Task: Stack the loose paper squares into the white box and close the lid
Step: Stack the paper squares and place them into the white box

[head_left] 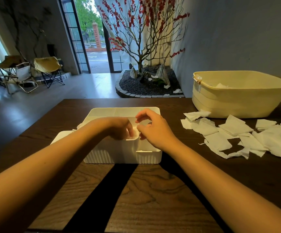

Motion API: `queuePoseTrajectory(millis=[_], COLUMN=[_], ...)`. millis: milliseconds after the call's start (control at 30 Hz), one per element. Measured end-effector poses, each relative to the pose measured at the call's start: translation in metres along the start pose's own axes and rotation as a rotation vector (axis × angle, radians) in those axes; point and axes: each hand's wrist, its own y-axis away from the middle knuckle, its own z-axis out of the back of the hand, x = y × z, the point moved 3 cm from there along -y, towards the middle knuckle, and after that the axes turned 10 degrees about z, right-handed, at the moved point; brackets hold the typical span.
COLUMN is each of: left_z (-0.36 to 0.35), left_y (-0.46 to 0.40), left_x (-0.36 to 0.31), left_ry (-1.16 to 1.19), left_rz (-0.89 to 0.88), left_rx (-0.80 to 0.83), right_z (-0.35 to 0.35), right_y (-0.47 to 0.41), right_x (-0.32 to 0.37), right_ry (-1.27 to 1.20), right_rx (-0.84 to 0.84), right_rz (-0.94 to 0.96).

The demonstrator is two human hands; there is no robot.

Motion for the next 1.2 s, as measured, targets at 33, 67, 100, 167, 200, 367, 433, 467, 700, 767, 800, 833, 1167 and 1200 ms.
queuePoseTrajectory(millis=[33, 67, 100, 167, 200, 367, 433, 467, 700, 767, 800, 833, 1167, 1200], left_z=[0.0, 0.0, 0.001, 0.003, 0.007, 0.023, 0.023, 0.023, 0.0, -0.014, -0.022, -0.03, -0.082, -0.088], left_y=[0.0, 0.001, 0.003, 0.012, 0.017, 0.041, 0.043, 0.043, 0.015, 0.005, 0.0, -0.005, -0.033, -0.037], left_x=[0.0, 0.0, 0.0, 0.0, 0.001, -0.017, -0.039, -0.052, -0.162, -0.197, -0.215, -0.234, -0.39, -0.399], left_ry=[0.005, 0.023, 0.049, 0.104, 0.139, 0.351, 0.375, 0.385, 0.409, 0.353, 0.31, 0.261, -0.053, -0.072], left_rz=[0.007, 0.011, 0.008, -0.018, -0.038, -0.163, -0.233, -0.265, -0.429, -0.452, -0.47, -0.49, -0.695, -0.693], left_rx=[-0.006, -0.016, -0.033, -0.106, -0.168, -0.44, -0.494, -0.505, -0.455, -0.41, -0.375, -0.338, -0.242, -0.235], right_z=[0.0, 0.001, 0.002, 0.004, 0.007, 0.034, 0.052, 0.062, 0.161, 0.195, 0.212, 0.23, 0.366, 0.37], right_y=[0.0, 0.001, 0.002, 0.005, 0.007, 0.012, 0.016, 0.018, 0.058, 0.075, 0.084, 0.093, 0.175, 0.176], right_x=[0.0, 0.001, 0.001, 0.0, -0.001, -0.005, -0.008, -0.011, -0.044, -0.055, -0.062, -0.068, -0.134, -0.137], right_ry=[-0.003, -0.01, -0.02, -0.03, -0.019, 0.084, 0.112, 0.126, 0.235, 0.312, 0.355, 0.395, 0.792, 0.783], right_rx=[-0.001, -0.003, -0.005, -0.015, -0.027, -0.135, -0.171, -0.187, -0.397, -0.44, -0.46, -0.488, -0.597, -0.562], right_rz=[-0.002, -0.008, -0.018, -0.027, -0.02, -0.009, -0.031, -0.043, -0.171, -0.199, -0.221, -0.252, -0.696, -0.721])
